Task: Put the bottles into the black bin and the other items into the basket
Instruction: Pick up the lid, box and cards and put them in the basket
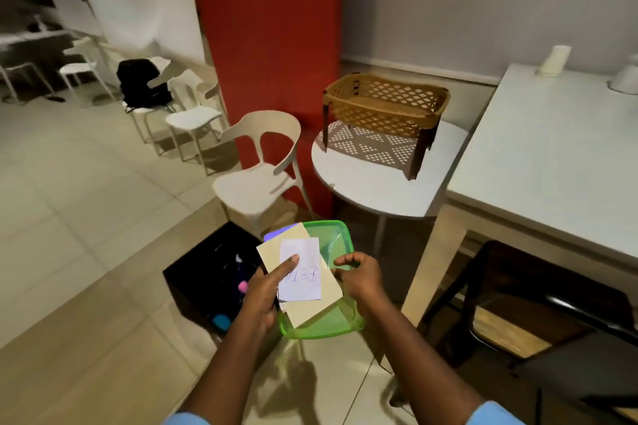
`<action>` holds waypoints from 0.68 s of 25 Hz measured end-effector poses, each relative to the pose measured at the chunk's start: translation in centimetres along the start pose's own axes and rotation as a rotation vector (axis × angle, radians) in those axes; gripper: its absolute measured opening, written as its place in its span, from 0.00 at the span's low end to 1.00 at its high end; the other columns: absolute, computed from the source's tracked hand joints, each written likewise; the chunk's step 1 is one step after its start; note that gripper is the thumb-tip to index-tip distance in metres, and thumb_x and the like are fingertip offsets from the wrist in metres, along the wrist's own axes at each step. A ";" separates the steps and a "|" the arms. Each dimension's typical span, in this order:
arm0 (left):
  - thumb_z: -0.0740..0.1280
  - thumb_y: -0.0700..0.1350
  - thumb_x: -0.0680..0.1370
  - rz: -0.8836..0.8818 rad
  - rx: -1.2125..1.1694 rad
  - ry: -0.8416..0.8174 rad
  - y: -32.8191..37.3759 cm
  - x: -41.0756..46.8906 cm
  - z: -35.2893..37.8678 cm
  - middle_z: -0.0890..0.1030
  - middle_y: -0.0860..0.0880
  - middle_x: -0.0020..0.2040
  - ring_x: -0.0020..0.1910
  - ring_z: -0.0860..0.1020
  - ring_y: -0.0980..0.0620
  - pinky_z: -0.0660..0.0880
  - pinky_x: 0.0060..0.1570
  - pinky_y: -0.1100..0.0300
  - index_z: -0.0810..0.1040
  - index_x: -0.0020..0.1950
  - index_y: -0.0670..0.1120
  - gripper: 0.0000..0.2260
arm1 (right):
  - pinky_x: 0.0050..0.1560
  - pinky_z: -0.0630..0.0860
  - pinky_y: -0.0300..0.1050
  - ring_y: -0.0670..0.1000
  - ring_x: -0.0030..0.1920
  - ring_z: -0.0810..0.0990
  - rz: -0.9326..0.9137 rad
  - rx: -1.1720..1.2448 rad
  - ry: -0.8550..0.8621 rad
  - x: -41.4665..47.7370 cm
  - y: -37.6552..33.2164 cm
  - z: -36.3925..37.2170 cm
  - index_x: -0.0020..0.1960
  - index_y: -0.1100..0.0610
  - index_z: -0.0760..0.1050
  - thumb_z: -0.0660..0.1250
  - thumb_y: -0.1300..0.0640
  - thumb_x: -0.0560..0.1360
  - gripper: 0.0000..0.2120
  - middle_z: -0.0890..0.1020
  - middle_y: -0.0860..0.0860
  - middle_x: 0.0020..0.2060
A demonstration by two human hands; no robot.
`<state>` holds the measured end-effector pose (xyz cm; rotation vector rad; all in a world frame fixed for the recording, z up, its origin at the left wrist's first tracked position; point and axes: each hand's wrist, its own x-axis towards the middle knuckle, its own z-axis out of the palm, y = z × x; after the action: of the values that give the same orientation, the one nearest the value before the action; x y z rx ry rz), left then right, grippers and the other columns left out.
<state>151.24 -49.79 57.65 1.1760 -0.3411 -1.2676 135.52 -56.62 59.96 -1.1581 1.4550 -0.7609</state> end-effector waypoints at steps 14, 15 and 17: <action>0.79 0.44 0.62 -0.023 0.062 -0.115 11.0 23.3 7.4 0.85 0.41 0.52 0.50 0.84 0.41 0.81 0.44 0.47 0.81 0.58 0.44 0.25 | 0.54 0.81 0.53 0.56 0.47 0.83 -0.006 0.191 0.083 22.0 -11.0 4.1 0.38 0.53 0.81 0.71 0.74 0.67 0.15 0.84 0.55 0.46; 0.79 0.44 0.62 -0.038 0.045 -0.135 11.8 24.5 7.9 0.85 0.41 0.51 0.49 0.85 0.42 0.81 0.40 0.50 0.82 0.56 0.45 0.23 | 0.55 0.80 0.54 0.57 0.49 0.83 -0.003 0.201 0.097 22.8 -11.7 4.2 0.39 0.54 0.81 0.72 0.74 0.67 0.15 0.84 0.54 0.46; 0.78 0.44 0.62 -0.053 0.042 -0.160 13.4 27.5 9.1 0.85 0.41 0.50 0.46 0.85 0.43 0.81 0.37 0.52 0.83 0.53 0.45 0.20 | 0.57 0.79 0.54 0.57 0.51 0.82 -0.007 0.220 0.126 25.4 -13.1 4.6 0.40 0.53 0.82 0.72 0.73 0.67 0.15 0.84 0.53 0.47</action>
<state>161.06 -79.79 62.03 1.1274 -0.4591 -1.4106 144.55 -84.02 62.18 -0.9626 1.4299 -0.9877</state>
